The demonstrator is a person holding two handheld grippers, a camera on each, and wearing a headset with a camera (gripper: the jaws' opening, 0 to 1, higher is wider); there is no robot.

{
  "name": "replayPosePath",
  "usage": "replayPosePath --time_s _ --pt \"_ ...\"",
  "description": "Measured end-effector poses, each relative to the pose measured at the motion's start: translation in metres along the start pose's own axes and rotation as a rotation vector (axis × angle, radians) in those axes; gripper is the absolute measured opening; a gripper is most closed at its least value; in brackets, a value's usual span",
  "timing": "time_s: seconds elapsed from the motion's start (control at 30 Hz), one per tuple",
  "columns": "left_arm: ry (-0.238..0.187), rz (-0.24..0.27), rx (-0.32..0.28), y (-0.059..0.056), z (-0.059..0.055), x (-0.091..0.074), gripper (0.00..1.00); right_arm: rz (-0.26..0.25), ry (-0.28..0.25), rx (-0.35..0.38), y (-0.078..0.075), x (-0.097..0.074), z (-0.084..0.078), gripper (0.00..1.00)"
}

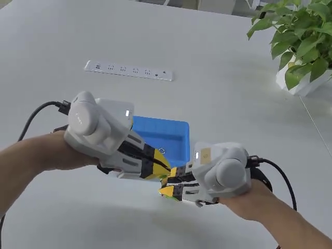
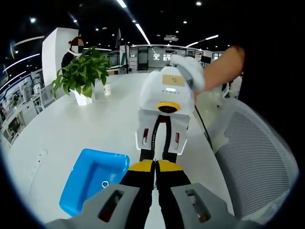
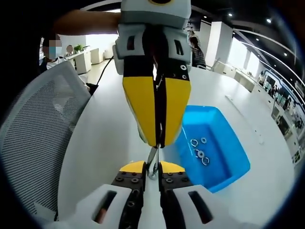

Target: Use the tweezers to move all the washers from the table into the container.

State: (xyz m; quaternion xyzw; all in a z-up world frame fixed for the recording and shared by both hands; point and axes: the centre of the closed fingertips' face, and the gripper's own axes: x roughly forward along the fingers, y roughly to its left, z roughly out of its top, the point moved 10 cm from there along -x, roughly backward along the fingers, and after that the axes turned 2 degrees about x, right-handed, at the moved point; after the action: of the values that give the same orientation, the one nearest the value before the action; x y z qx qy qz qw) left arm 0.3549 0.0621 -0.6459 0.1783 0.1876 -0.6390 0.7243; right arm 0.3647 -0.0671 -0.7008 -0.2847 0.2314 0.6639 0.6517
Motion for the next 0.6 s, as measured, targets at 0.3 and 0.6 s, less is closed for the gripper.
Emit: replayPosePath --time_s 0.3,0.6 --pt "0.006 -0.005 0.000 -0.0026 0.0034 0.0020 0.05 0.012 0.002 -0.030 0.0003 -0.0001 -0.0012 0.09" --pt "0.028 -0.010 0.014 -0.0043 0.0073 0.0048 0.05 0.010 -0.004 -0.022 0.0005 -0.0007 -0.0018 0.08"
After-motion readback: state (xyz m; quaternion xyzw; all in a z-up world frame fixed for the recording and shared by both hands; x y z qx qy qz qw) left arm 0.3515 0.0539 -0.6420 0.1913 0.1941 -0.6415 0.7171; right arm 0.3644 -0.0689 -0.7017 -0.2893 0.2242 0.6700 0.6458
